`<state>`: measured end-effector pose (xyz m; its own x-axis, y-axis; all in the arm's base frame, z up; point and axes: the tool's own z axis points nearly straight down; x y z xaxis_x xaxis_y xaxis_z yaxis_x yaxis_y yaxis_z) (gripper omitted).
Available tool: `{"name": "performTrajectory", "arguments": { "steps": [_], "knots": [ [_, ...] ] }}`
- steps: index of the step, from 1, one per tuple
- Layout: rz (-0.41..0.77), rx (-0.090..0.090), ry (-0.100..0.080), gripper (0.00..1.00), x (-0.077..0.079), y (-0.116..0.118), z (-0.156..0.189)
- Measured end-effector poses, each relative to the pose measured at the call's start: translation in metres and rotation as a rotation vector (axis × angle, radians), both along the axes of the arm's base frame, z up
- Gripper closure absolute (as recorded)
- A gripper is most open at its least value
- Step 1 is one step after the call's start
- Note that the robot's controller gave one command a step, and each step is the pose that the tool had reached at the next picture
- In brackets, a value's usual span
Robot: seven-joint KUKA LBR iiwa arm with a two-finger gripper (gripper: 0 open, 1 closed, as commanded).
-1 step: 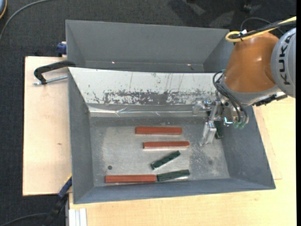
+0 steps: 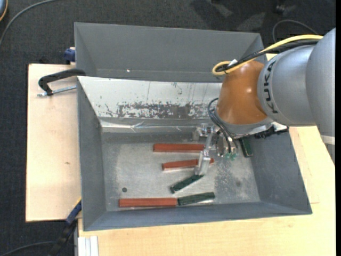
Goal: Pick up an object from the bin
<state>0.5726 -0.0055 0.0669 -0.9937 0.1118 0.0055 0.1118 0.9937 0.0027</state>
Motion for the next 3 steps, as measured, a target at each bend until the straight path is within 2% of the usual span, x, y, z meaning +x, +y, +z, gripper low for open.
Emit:
{"name": "performTrajectory", "arguments": {
  "steps": [1, 2, 3],
  "knots": [
    [-0.002, -0.002, -0.007, 1.00, 0.002, -0.002, 0.005],
    [-0.035, -0.002, -0.018, 1.00, -0.013, -0.011, 0.113],
    [-0.046, -0.001, -0.020, 1.00, 0.002, 0.015, 0.195]
  ]
}}
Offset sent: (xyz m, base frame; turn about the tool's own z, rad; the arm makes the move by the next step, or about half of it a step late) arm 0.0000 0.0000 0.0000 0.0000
